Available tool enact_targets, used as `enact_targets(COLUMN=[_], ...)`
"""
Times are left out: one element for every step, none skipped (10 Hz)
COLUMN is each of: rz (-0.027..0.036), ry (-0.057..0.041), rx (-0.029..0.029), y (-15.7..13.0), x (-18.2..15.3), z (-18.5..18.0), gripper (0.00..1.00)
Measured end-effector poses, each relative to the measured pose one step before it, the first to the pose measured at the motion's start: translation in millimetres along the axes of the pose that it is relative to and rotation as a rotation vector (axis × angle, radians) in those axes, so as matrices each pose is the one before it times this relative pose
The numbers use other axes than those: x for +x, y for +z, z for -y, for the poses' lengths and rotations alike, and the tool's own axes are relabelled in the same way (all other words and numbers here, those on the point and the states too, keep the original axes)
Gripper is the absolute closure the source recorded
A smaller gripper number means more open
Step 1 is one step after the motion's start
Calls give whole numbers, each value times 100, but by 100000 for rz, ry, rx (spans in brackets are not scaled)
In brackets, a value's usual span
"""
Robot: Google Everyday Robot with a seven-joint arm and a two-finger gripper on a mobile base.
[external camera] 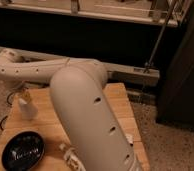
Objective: Place the ceramic cup in the ceramic bowl
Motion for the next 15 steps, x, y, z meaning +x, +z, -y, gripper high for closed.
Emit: enact_targets(rz=[613, -58, -325, -1885, -2300, -1057, -47, 60, 636, 671, 536, 600, 50, -46, -162], ry=[-2140, -1156, -920, -1135, 698, 1490, 876, 1516, -628, -460, -141, 409, 716, 877, 618], rx=[-3563, -2379, -1608, -2285, -2569, -1662, -567, -2843, -80, 332, 134, 271, 200, 104, 66], y=[1991, 1341, 1030, 1467, 1448, 1011, 498, 1691, 210, -60, -51, -202, -164, -144, -89], x=[-1000, -225, 19, 793, 1607, 1350, 561, 1670, 281, 199, 122, 553, 645, 651, 420], z=[-48, -44, 22, -187, -560, -468, -192, -1175, -453, -414, -350, -766, -679, -755, -518], gripper=[20, 20, 22, 31, 42, 52, 58, 83, 94, 99, 100, 100, 100, 100, 100])
